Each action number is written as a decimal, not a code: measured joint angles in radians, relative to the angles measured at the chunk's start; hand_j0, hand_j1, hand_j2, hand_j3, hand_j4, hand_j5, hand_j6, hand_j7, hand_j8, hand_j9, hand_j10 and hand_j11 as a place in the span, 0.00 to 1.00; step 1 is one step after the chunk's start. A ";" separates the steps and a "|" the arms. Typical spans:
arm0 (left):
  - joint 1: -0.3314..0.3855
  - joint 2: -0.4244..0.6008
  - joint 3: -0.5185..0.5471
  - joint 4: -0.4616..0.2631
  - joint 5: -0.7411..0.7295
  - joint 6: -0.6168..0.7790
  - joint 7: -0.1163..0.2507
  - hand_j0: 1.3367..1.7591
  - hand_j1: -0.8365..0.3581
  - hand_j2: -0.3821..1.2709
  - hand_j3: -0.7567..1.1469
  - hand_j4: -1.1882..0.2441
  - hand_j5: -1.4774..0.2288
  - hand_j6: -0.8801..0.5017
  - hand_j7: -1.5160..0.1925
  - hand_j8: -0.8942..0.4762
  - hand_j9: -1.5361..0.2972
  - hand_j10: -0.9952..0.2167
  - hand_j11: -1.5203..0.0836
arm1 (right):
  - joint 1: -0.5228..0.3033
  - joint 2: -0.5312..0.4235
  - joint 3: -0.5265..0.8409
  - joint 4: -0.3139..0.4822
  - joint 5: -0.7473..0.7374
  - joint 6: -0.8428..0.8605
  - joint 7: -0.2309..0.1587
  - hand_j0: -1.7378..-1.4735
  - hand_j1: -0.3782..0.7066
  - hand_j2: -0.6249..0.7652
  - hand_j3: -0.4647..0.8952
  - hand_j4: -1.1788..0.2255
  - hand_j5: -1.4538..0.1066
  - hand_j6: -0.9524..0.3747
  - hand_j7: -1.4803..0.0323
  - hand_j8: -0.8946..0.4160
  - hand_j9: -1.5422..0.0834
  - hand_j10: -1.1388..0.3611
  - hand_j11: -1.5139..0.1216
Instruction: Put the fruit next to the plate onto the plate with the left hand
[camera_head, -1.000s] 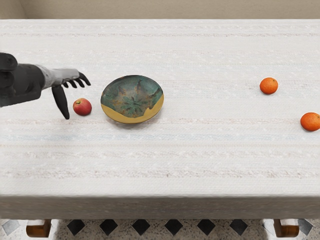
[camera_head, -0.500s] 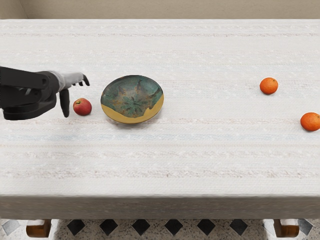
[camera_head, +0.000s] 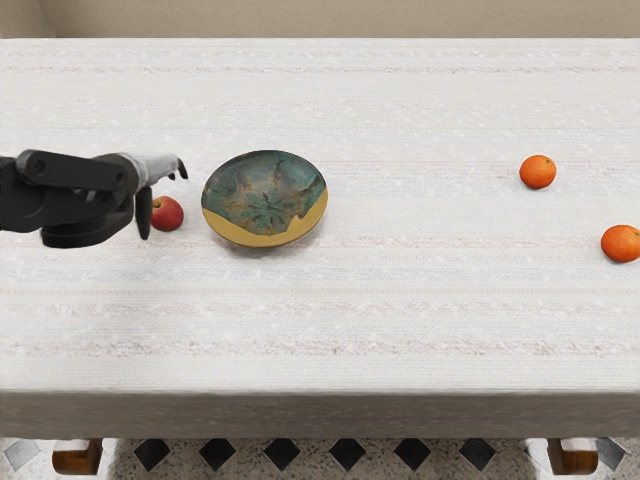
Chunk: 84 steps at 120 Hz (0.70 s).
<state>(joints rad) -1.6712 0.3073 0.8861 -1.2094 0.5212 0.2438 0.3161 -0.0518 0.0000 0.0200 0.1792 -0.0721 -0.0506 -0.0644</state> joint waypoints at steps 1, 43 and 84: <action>0.002 -0.001 0.000 0.002 0.000 0.000 0.000 0.76 0.74 0.26 0.40 0.65 0.68 0.46 0.70 0.47 0.66 0.61 0.75 | 0.000 0.000 0.000 0.000 0.000 0.000 0.000 0.30 0.06 0.45 0.34 0.82 0.91 0.70 0.96 0.66 0.93 0.74 0.90; 0.064 -0.059 -0.005 0.084 -0.051 0.019 -0.003 0.76 0.74 0.26 0.40 0.65 0.67 0.45 0.70 0.47 0.66 0.61 0.74 | 0.000 0.000 0.000 0.000 0.000 0.000 0.000 0.30 0.06 0.45 0.34 0.82 0.91 0.70 0.96 0.66 0.93 0.74 0.90; 0.097 -0.080 -0.006 0.105 -0.074 0.065 -0.007 0.76 0.64 0.27 0.40 0.59 0.60 0.38 0.62 0.40 0.59 0.53 0.67 | 0.000 0.000 0.000 0.000 0.000 0.000 0.000 0.30 0.06 0.45 0.34 0.82 0.91 0.70 0.96 0.66 0.93 0.74 0.90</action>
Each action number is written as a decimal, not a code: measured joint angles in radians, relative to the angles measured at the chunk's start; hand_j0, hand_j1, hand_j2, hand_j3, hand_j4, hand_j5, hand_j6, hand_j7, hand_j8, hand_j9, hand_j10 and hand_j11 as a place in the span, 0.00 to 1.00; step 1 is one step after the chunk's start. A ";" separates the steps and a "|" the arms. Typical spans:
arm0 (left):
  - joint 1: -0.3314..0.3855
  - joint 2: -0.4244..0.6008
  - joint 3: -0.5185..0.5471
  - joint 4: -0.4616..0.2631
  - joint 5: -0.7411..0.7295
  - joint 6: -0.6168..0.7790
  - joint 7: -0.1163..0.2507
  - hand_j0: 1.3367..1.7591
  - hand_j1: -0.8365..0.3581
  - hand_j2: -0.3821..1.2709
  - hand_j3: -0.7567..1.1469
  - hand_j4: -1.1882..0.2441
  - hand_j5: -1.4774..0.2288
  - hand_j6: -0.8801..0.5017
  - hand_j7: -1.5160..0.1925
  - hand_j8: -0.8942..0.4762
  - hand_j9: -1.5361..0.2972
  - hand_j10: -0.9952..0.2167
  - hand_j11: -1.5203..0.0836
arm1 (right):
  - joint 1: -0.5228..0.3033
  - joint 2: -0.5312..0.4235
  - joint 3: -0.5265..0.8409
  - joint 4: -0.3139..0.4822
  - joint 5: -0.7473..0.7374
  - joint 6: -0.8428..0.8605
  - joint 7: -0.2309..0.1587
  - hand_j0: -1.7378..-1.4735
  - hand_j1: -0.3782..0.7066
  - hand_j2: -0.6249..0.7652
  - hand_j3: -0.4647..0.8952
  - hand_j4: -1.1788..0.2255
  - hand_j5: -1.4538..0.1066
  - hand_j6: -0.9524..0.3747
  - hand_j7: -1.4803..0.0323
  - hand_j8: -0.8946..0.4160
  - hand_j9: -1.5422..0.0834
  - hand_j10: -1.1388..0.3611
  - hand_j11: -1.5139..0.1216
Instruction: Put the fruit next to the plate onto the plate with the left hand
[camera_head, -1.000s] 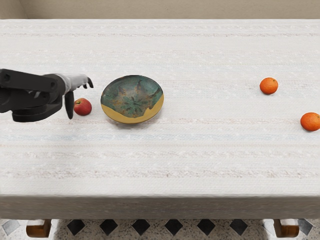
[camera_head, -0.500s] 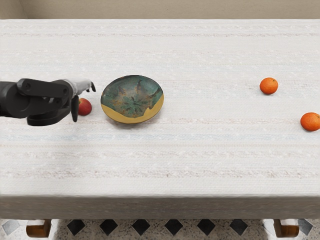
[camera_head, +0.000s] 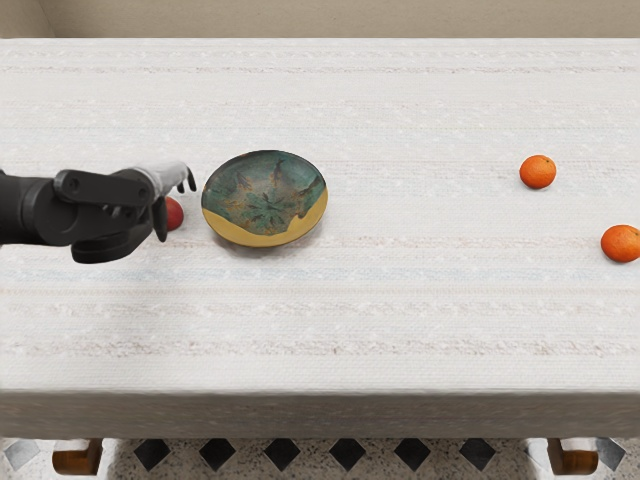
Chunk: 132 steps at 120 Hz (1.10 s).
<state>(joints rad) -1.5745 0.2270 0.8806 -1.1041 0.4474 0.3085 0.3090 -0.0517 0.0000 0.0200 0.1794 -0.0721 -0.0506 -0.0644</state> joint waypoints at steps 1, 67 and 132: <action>0.002 -0.002 0.000 0.000 0.000 0.000 0.000 0.76 0.64 0.27 0.40 0.58 0.60 0.38 0.62 0.39 0.59 0.53 0.66 | 0.000 0.000 0.000 0.000 0.000 0.000 0.000 0.30 0.06 0.45 0.34 0.82 0.91 0.70 0.96 0.66 0.93 0.74 0.90; 0.030 -0.010 -0.006 0.041 -0.003 0.002 -0.005 0.76 0.49 0.34 0.40 0.46 0.46 0.25 0.48 0.29 0.46 0.38 0.51 | 0.000 0.000 0.000 0.000 0.000 0.000 0.000 0.30 0.06 0.45 0.34 0.82 0.91 0.70 0.96 0.66 0.93 0.74 0.91; 0.053 -0.012 -0.014 0.076 -0.004 -0.001 -0.004 0.73 0.41 0.49 0.40 0.27 0.22 0.33 0.23 0.41 0.23 0.40 0.25 | 0.000 0.000 0.000 0.000 0.000 0.000 0.000 0.30 0.06 0.45 0.34 0.82 0.91 0.70 0.96 0.66 0.93 0.74 0.91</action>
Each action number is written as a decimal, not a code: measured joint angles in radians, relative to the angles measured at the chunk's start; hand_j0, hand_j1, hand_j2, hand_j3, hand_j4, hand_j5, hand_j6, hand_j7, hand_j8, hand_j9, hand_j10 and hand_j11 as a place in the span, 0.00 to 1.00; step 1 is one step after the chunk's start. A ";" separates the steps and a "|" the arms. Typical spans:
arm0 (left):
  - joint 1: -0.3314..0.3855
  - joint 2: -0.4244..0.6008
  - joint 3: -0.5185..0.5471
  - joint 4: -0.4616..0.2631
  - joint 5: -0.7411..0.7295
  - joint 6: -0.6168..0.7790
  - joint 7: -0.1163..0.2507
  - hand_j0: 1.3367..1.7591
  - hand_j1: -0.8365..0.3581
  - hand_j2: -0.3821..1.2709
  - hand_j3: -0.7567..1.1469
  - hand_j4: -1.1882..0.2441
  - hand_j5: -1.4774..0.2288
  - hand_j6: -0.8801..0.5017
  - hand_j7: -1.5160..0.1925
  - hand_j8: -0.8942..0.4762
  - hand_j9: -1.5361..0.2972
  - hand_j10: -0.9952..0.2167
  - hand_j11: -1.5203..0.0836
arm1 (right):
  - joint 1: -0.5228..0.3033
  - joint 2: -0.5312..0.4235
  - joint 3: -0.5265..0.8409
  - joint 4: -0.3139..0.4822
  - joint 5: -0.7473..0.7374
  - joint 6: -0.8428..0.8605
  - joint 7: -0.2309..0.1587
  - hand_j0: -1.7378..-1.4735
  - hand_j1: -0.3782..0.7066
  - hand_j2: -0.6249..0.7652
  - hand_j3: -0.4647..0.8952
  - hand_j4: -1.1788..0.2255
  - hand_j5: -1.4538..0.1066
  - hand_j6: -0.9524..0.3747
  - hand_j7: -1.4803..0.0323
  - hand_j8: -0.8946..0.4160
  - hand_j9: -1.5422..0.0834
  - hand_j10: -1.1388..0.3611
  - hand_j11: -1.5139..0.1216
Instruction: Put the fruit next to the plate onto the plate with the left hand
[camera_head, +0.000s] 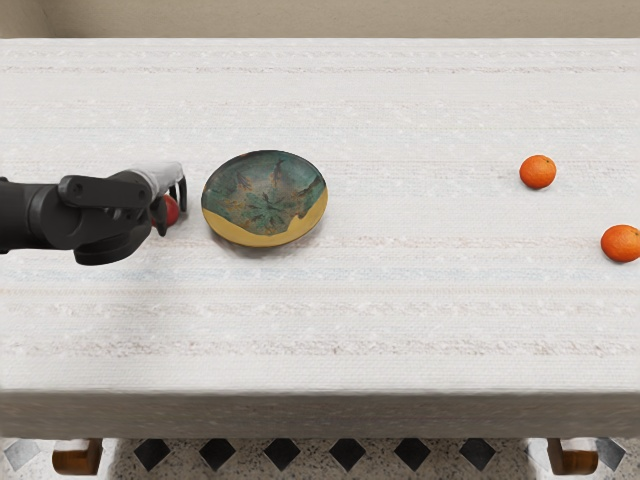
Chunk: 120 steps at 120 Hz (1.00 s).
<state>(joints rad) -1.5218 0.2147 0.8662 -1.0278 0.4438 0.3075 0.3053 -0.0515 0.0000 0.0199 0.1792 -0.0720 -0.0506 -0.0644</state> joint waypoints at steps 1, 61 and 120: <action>0.000 0.000 0.000 0.000 0.000 0.000 0.000 0.73 0.42 0.49 0.40 0.27 0.22 0.33 0.23 0.41 0.23 0.40 0.25 | 0.000 0.000 0.000 0.000 0.000 0.000 0.000 0.30 0.06 0.45 0.34 0.82 0.91 0.70 0.96 0.66 0.93 0.74 0.91; -0.023 0.017 0.001 -0.019 -0.021 -0.041 -0.001 0.72 0.47 0.38 0.45 0.19 0.27 0.32 0.24 0.42 0.21 0.35 0.19 | 0.000 0.000 0.000 0.000 0.000 0.000 0.000 0.30 0.06 0.45 0.34 0.82 0.91 0.70 0.96 0.66 0.93 0.74 0.90; -0.248 0.129 0.011 -0.169 -0.113 -0.221 0.009 0.74 0.41 0.52 0.40 0.25 0.15 0.37 0.19 0.46 0.19 0.35 0.20 | 0.000 0.000 0.000 0.000 0.000 0.000 0.000 0.30 0.06 0.45 0.34 0.82 0.91 0.70 0.96 0.66 0.93 0.74 0.90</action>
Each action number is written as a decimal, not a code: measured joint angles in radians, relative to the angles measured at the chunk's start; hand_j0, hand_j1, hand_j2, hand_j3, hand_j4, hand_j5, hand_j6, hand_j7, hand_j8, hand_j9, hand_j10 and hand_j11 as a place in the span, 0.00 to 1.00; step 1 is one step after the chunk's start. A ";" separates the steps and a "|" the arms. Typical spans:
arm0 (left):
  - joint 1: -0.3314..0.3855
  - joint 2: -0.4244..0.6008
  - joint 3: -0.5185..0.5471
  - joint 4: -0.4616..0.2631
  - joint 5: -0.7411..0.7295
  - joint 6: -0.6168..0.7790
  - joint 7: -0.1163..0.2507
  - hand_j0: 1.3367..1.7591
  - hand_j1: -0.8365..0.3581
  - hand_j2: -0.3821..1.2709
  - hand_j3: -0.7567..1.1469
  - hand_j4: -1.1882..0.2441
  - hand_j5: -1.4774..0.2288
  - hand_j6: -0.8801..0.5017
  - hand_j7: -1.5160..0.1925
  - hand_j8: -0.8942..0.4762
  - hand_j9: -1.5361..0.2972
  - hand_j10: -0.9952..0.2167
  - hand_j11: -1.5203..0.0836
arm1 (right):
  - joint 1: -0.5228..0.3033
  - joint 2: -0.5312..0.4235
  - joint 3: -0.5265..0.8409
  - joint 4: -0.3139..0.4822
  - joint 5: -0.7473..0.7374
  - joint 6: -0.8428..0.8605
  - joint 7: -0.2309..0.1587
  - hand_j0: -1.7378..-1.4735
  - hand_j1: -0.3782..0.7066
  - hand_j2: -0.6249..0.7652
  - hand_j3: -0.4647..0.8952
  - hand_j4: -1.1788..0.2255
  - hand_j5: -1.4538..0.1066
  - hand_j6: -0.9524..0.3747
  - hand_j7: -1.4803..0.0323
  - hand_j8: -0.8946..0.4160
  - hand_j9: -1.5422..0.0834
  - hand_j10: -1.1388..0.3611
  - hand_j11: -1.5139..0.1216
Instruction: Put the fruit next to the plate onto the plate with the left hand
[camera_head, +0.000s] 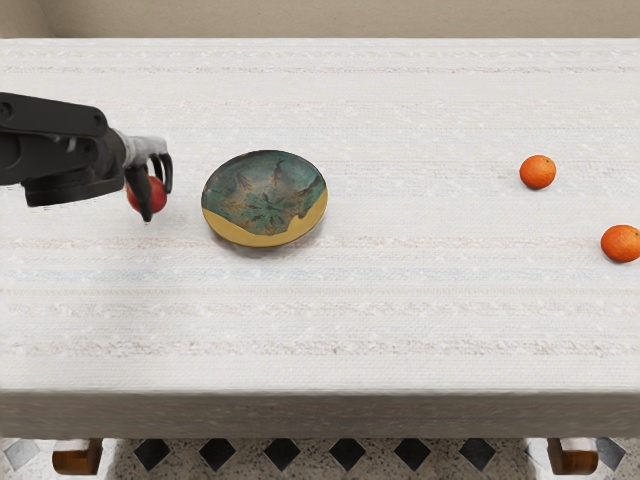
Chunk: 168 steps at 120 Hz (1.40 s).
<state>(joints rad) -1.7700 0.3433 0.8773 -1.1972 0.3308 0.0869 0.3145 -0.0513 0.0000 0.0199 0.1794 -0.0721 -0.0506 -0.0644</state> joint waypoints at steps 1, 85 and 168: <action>-0.007 0.004 0.000 -0.004 -0.002 -0.001 0.000 0.74 0.41 0.53 0.40 0.25 0.14 0.37 0.19 0.46 0.19 0.35 0.20 | 0.000 0.000 0.000 0.000 0.000 0.000 0.000 0.30 0.06 0.45 0.34 0.82 0.91 0.70 0.96 0.66 0.93 0.74 0.90; -0.155 -0.097 -0.125 -0.172 -0.086 -0.003 0.000 0.74 0.38 0.58 0.40 0.27 0.11 0.41 0.19 0.44 0.19 0.32 0.21 | 0.000 0.000 0.000 0.000 0.000 0.000 0.000 0.30 0.06 0.45 0.34 0.82 0.91 0.70 0.96 0.66 0.93 0.74 0.91; -0.012 -0.262 -0.166 0.137 -0.068 0.009 -0.003 0.75 0.51 0.49 0.40 0.26 0.16 0.33 0.21 0.35 0.21 0.24 0.23 | 0.000 0.000 0.000 0.000 0.000 0.000 0.000 0.30 0.06 0.45 0.34 0.82 0.91 0.70 0.96 0.66 0.93 0.74 0.90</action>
<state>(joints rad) -1.7825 0.0818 0.7118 -1.0598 0.2630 0.0956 0.3114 -0.0517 0.0000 0.0200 0.1790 -0.0721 -0.0506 -0.0644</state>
